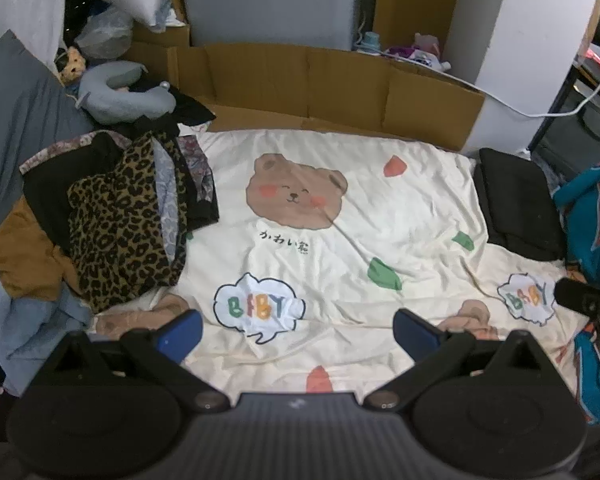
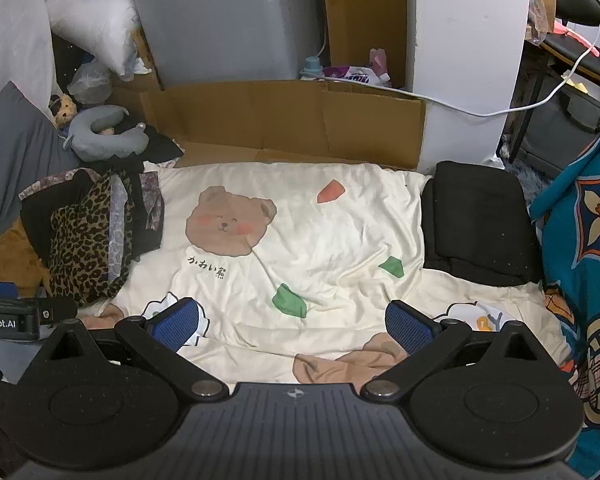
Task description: Fold clothes
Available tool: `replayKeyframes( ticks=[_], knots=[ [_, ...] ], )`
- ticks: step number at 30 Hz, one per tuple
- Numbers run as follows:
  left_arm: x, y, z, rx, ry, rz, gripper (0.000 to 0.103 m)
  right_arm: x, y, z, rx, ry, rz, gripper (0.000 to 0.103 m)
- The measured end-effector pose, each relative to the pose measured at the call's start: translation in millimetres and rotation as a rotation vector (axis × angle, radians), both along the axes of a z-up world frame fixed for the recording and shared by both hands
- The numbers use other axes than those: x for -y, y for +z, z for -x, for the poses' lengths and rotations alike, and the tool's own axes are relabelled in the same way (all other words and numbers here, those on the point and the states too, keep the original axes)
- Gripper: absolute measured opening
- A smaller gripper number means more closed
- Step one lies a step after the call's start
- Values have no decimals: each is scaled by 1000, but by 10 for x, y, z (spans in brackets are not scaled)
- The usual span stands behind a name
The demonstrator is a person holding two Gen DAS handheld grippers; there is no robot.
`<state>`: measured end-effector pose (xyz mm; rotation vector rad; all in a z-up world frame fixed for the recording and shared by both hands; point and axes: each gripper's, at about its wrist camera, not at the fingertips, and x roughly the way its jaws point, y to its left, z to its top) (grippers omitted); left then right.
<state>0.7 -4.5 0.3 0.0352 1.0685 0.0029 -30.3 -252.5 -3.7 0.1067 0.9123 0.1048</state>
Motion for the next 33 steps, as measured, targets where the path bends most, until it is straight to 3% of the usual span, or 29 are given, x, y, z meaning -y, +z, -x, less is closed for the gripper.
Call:
replayKeyframes(
  ticks=[33],
  knots=[
    [44,3,-44,-15,-17,29,102,102,1,-65,-12,-50,-32,103]
  ],
)
